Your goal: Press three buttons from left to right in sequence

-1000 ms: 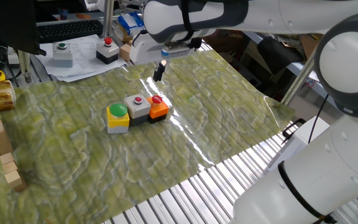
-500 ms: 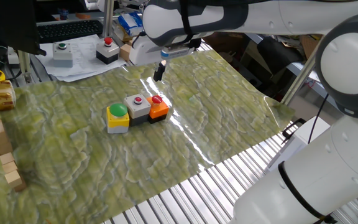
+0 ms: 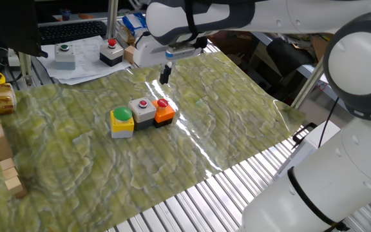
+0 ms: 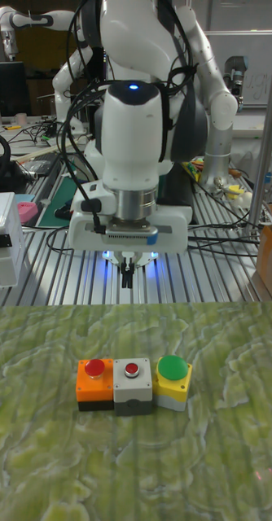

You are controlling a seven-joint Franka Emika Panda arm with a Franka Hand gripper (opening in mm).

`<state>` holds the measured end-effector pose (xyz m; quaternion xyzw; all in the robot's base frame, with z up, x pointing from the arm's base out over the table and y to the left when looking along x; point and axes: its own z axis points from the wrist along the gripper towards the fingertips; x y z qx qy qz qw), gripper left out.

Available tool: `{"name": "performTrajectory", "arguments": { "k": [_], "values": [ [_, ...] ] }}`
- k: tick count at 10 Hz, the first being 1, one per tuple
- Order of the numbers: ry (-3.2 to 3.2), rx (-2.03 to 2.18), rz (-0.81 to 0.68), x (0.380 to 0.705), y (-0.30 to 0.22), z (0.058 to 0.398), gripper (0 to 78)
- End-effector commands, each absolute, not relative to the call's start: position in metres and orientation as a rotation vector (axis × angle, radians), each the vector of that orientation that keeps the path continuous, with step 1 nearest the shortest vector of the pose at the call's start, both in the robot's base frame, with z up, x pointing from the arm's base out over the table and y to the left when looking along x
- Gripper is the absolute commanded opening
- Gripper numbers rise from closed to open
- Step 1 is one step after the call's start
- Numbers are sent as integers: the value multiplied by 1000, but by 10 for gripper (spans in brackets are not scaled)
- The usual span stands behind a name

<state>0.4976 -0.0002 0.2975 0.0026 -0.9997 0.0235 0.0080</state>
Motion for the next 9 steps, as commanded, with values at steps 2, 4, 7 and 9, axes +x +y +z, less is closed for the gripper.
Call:
{"name": "performTrajectory", "arguments": {
  "k": [2,4,7,9],
  "values": [
    [-3102,-12,80,498,0,299,0],
    [-3112,25,101,498,0,299,0],
    [-3080,125,288,498,0,299,0],
    [-3094,140,298,498,0,299,0]
  ]
}}
